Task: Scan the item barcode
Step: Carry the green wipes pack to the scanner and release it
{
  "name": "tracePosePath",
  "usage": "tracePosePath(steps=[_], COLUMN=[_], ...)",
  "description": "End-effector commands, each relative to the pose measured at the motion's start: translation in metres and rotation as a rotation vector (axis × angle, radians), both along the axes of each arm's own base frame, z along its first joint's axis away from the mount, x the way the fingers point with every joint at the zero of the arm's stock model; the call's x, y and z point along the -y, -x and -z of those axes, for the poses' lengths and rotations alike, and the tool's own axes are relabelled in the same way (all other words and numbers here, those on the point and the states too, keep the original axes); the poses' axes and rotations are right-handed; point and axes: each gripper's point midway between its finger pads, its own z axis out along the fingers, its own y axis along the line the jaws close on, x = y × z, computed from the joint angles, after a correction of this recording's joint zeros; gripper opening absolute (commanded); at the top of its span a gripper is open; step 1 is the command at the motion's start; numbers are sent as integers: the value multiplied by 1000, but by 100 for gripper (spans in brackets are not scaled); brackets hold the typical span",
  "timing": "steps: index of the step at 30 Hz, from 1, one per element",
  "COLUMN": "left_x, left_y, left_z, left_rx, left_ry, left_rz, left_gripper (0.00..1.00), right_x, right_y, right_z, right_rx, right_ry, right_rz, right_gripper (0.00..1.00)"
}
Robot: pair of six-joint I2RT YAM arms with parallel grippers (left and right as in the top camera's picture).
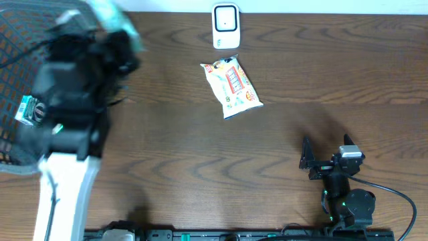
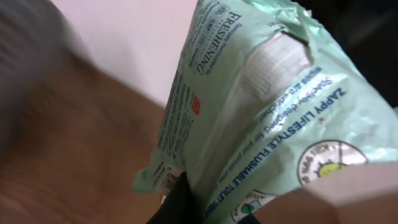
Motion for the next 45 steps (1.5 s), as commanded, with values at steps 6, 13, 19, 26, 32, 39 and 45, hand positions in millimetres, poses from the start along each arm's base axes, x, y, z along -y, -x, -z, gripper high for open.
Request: tracePosePath(steps=[6, 13, 19, 26, 32, 39, 45], left_x=[71, 102, 121, 138, 136, 92, -26], left_y=[-50, -67, -61, -66, -66, -61, -31], left_z=[120, 220, 260, 251, 224, 101, 10], left_rx=[-293, -484, -565, -503, -424, -107, 24], left_ry=[-10, -59, -88, -105, -165, -349, -496], left_rz=[126, 173, 210, 257, 310, 262, -139], left_gripper=[7, 8, 12, 33, 46, 46, 56], right_x=[-1, -1, -1, -1, -1, -1, -1], right_y=[0, 0, 0, 0, 0, 0, 0], right_z=[0, 0, 0, 0, 0, 0, 0], right_rx=[2, 2, 2, 2, 2, 2, 2], right_ry=[8, 8, 8, 8, 8, 8, 8], right_rz=[-5, -5, -5, -5, -5, -5, -5], right_gripper=[99, 99, 99, 99, 99, 99, 99])
